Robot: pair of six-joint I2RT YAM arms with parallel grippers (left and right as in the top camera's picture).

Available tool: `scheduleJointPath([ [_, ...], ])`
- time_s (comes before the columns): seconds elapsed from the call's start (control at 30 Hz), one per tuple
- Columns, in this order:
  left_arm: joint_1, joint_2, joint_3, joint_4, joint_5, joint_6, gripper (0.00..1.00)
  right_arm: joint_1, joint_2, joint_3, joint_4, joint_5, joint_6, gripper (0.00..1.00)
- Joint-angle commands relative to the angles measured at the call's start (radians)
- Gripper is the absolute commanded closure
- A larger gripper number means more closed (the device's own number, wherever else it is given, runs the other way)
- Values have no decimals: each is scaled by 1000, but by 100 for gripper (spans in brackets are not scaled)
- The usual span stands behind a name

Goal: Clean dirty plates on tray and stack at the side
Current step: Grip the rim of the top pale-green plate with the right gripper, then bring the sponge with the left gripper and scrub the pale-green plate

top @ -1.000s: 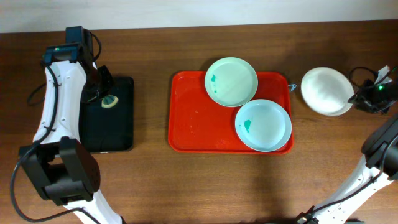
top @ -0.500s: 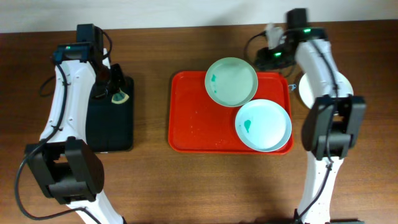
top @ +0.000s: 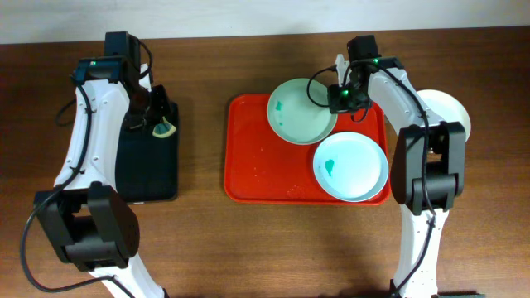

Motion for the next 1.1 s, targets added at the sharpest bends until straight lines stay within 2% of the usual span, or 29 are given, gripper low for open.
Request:
scheduleJointPath([
  [0.0,-14,-5,3,20,101,43,100,6,7,-6,-42,-172,12,96],
  [0.07,-38,3,3,24,130,43,100,10,7,-6,-84,-262,12,96],
  [0.23,-165,56,-14,37,133,41,100,59,7,-6,-185,-270,11,96],
  [0.33,-240,96,-21,66,142,-3,100,100,7,-6,-190,-243,12,96],
  [0.5,-340,111,-30,134,158,-3,100,164,7,-19,-177,-149,12,93],
  [0.63,-353,146,-30,150,159,-50,100,163,7,-43,-153,-150,23,85],
  [0.77,-371,218,-31,174,215,-56,100,163,7,-72,-117,-150,23,87],
  [0.8,-380,235,-31,185,228,-56,100,163,7,-82,-108,-150,23,96],
  [0.93,-417,259,-32,219,238,-57,100,163,7,-89,-96,-151,29,96],
  [1.07,-442,311,-34,279,237,-159,100,163,7,-89,-93,-153,38,96],
])
